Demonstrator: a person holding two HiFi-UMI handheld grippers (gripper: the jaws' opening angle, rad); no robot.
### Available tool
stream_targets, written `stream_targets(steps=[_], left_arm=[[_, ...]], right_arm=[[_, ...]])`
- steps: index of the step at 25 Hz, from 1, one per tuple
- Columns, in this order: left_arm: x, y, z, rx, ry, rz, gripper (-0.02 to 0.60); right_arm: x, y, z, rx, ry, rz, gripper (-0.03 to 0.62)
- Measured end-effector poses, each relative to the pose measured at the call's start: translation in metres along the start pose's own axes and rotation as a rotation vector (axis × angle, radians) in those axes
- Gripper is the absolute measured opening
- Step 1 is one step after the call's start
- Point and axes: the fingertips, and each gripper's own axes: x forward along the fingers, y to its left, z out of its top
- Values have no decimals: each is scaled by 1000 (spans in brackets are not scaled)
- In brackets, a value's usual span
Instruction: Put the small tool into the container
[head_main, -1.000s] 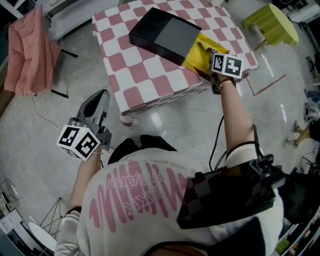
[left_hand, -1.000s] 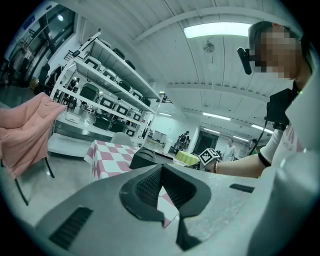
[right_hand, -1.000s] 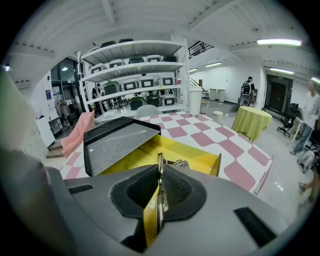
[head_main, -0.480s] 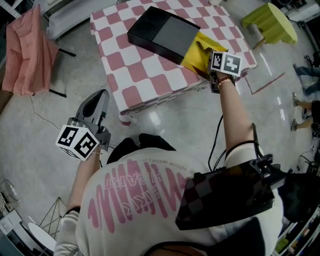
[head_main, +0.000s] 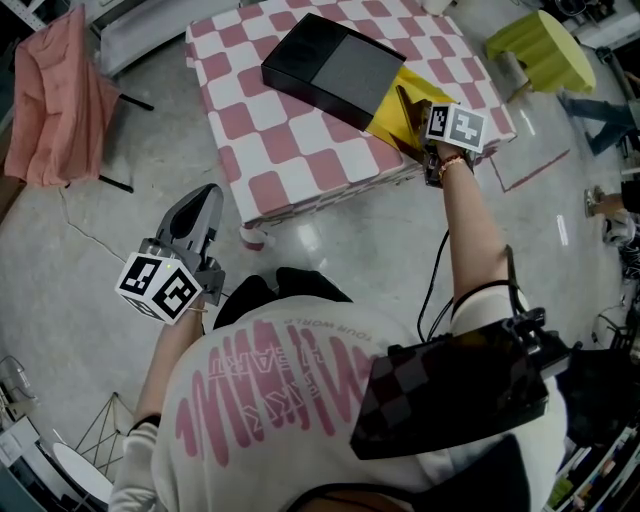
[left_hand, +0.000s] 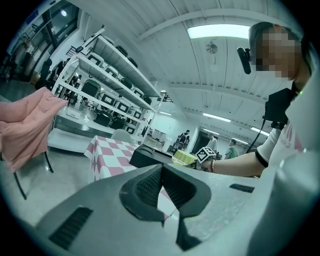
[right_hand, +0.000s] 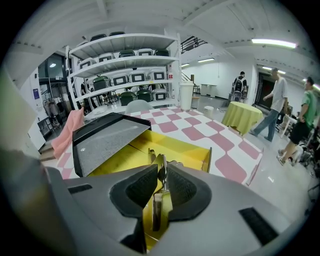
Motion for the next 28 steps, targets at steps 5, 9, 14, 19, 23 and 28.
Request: stream_targets(steps=[5,9,14,19,23,28], left_arm=[[-6,5,4,-4,-12,3,8],[-10,10,5,-17,-22,13,8],[-11,14,-3,-28,-17,19,8],[-16,19,-6,-26,-17,15,8],[-23,21,-1,-27,-32,4,8],[-42,15,8,-22,-52,-50,8]], right_arm=[[3,-3,-4,3,34,-40,51],[5,-4,-6,-12,61,-86,65],[9,-5,-9,-45,83,-132,80],[6,-11,-10,-25,70,-190,126],[-11,-18,-14,54,35,-222,126],[-50,-11,-26,183,-21,-215,126]])
